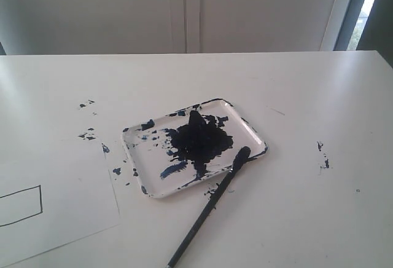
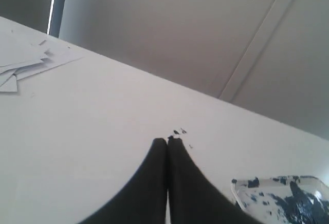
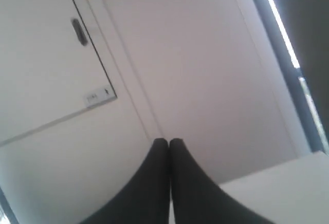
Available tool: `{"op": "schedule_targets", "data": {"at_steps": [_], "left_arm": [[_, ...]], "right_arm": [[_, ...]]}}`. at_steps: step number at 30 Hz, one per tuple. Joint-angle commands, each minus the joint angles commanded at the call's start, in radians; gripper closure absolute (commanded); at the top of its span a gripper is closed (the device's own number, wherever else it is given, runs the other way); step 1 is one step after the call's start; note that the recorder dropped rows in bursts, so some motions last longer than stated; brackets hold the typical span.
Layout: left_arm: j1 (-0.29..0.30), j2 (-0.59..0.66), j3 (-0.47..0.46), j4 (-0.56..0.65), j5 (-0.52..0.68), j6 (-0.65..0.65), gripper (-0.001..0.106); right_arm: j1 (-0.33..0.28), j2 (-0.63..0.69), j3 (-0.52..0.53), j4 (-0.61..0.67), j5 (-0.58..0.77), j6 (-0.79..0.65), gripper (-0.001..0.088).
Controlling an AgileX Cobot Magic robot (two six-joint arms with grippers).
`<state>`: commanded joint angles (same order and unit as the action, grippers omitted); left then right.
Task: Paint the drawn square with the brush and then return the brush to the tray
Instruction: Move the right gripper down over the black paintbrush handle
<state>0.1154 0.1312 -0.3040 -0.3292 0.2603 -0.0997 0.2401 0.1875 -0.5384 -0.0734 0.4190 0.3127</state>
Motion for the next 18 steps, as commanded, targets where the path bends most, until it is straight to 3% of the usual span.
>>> {"op": "schedule_targets", "data": {"at_steps": [2, 4, 6, 8, 13, 18], "left_arm": [[0.000, 0.043, -0.033, -0.123, 0.042, 0.140, 0.105], [0.000, 0.096, -0.076, -0.311, 0.112, 0.376, 0.105], [0.000, 0.156, -0.120, -0.465, 0.214, 0.608, 0.105], [0.000, 0.214, -0.151, -0.540, 0.298, 0.746, 0.105], [0.000, 0.308, -0.187, -0.526, 0.430, 0.829, 0.105], [0.000, 0.341, -0.184, -0.503, 0.487, 0.844, 0.105]], "right_arm": [[0.020, 0.084, -0.065, 0.194, 0.108, -0.254, 0.0868], [0.031, 0.182, -0.131, 0.379, 0.234, -0.438, 0.0868], [0.041, 0.282, -0.184, 0.472, 0.343, -0.507, 0.0868], [0.059, 0.391, -0.233, 0.528, 0.427, -0.531, 0.0868], [0.070, 0.660, -0.278, 0.688, 0.529, -0.645, 0.0868], [0.072, 0.817, -0.278, 0.780, 0.511, -0.763, 0.0868]]}}
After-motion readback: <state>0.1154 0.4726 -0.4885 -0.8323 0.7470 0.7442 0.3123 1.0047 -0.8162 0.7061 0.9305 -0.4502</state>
